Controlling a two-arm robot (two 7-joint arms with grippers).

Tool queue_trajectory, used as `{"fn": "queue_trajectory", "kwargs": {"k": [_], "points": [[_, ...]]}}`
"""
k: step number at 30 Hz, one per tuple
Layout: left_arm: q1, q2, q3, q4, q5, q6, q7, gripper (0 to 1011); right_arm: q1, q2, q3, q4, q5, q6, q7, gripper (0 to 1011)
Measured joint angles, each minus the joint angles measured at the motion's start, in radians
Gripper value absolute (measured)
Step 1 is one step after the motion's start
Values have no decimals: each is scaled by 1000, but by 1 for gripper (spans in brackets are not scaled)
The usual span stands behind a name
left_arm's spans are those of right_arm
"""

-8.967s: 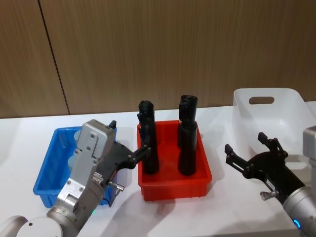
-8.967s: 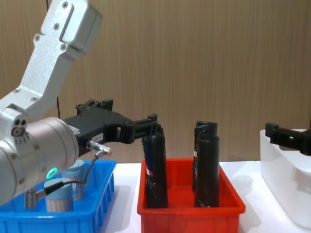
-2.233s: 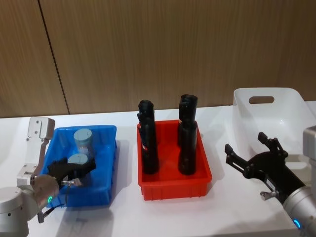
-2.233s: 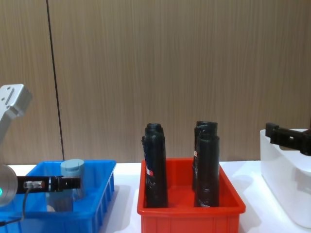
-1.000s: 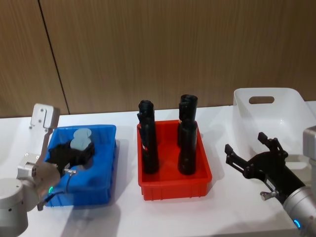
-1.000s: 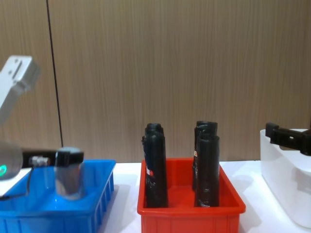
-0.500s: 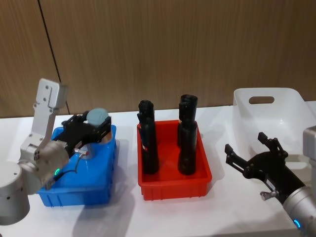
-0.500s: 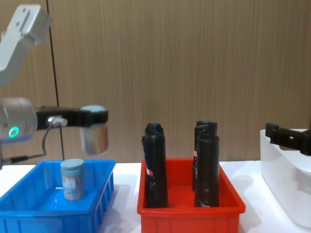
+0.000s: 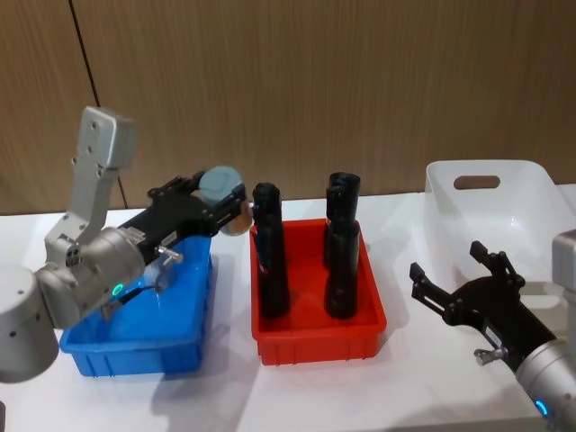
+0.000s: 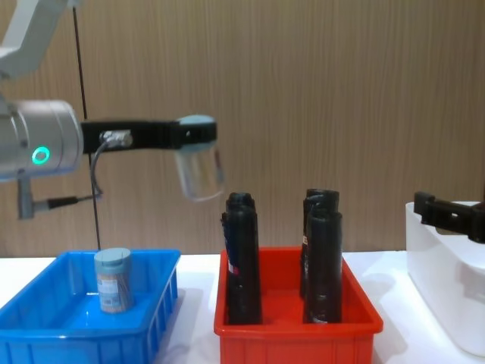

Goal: Pick the cotton swabs from the blue box and place them into the white box.

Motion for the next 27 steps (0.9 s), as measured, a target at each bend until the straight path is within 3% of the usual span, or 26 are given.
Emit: {"fn": "queue_trajectory", "kwargs": {"k": [15, 27], "points": [[-77, -22, 9, 31, -52, 45, -223, 671, 0, 0, 0, 0, 0, 0, 0, 1002], [-185, -62, 29, 138, -65, 121, -422, 671, 0, 0, 0, 0, 0, 0, 0, 1002]]}}
